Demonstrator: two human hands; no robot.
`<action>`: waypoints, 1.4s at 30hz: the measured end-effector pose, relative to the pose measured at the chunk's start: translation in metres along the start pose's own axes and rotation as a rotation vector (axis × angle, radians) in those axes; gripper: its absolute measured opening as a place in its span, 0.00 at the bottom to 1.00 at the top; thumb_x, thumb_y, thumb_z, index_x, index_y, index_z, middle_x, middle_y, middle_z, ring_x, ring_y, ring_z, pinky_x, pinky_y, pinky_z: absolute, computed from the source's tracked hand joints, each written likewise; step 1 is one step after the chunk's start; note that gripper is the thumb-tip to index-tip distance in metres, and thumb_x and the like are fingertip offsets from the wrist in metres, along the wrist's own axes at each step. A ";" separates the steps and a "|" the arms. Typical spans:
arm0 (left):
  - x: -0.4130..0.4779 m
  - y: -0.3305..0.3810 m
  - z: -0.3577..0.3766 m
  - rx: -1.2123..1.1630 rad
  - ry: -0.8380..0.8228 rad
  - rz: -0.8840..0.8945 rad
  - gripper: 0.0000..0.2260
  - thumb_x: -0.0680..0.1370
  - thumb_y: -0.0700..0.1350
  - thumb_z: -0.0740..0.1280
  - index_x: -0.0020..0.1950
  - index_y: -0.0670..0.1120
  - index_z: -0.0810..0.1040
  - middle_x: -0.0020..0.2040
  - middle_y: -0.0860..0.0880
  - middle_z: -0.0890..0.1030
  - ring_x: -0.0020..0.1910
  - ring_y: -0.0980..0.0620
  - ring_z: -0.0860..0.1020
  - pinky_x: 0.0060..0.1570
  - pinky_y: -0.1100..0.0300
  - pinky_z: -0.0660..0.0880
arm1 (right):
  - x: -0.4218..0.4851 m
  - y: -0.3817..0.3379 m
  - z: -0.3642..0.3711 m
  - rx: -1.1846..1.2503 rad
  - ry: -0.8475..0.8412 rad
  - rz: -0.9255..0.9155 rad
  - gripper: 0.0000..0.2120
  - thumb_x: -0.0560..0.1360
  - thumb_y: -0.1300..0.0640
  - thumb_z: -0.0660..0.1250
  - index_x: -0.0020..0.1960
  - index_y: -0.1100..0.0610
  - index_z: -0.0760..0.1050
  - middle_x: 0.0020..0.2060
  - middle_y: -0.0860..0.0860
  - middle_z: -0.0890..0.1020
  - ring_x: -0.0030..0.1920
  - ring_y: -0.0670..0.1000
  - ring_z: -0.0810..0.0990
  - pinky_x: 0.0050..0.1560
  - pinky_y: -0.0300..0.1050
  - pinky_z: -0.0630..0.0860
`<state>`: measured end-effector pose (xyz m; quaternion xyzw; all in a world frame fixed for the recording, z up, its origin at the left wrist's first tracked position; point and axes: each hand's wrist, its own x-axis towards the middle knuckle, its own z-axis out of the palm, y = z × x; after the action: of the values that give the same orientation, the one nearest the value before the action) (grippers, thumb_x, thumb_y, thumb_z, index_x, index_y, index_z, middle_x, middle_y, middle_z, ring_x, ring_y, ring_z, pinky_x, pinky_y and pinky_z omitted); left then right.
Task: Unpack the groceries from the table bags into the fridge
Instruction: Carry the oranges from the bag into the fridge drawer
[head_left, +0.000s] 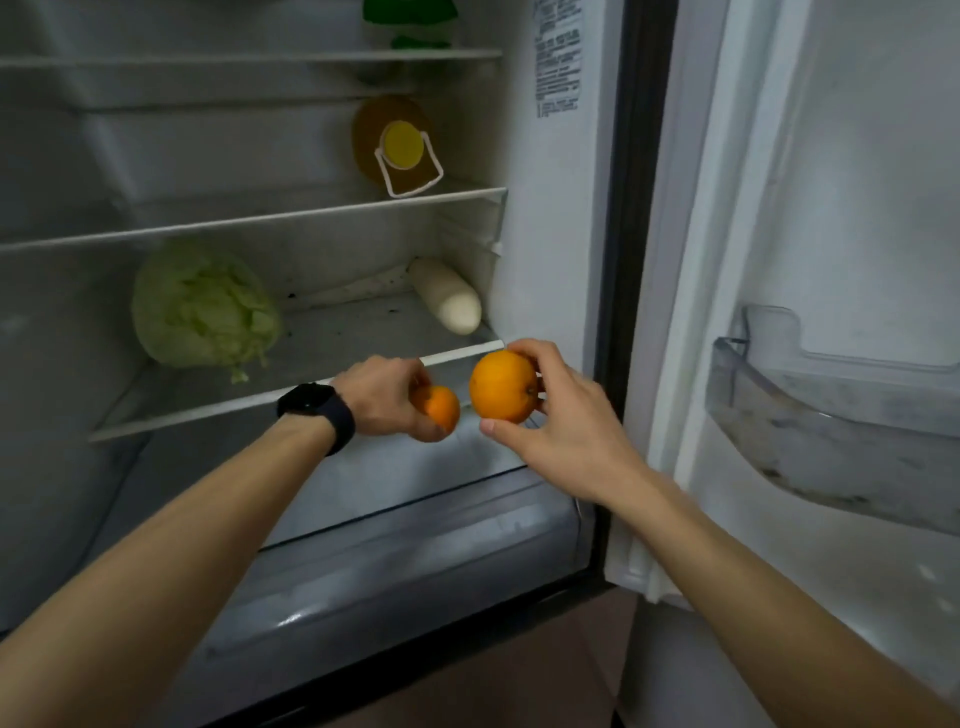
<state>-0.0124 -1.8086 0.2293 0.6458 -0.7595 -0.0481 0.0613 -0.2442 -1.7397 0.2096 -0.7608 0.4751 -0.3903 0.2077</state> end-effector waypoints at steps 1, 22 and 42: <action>0.009 -0.002 0.002 0.045 -0.045 0.001 0.28 0.65 0.66 0.75 0.58 0.53 0.75 0.48 0.53 0.82 0.45 0.53 0.81 0.47 0.52 0.80 | 0.012 -0.001 0.002 -0.045 -0.046 0.032 0.34 0.71 0.44 0.76 0.69 0.41 0.60 0.58 0.45 0.73 0.56 0.50 0.76 0.56 0.51 0.78; 0.098 -0.057 0.088 -0.040 -0.204 -0.003 0.10 0.78 0.55 0.66 0.49 0.50 0.71 0.54 0.46 0.76 0.55 0.44 0.76 0.52 0.54 0.72 | 0.160 0.024 0.112 -0.989 -0.646 0.255 0.19 0.75 0.57 0.68 0.66 0.58 0.74 0.58 0.56 0.81 0.57 0.56 0.82 0.47 0.45 0.79; 0.091 -0.057 0.081 -0.011 -0.249 -0.059 0.29 0.80 0.57 0.62 0.78 0.48 0.61 0.79 0.43 0.58 0.75 0.39 0.63 0.70 0.47 0.66 | 0.155 0.039 0.131 -0.949 -0.523 0.237 0.18 0.80 0.61 0.62 0.70 0.62 0.68 0.65 0.60 0.74 0.65 0.62 0.75 0.58 0.53 0.75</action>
<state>0.0165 -1.9082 0.1437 0.6565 -0.7417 -0.1339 -0.0311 -0.1249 -1.9023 0.1643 -0.7839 0.6136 0.0947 -0.0043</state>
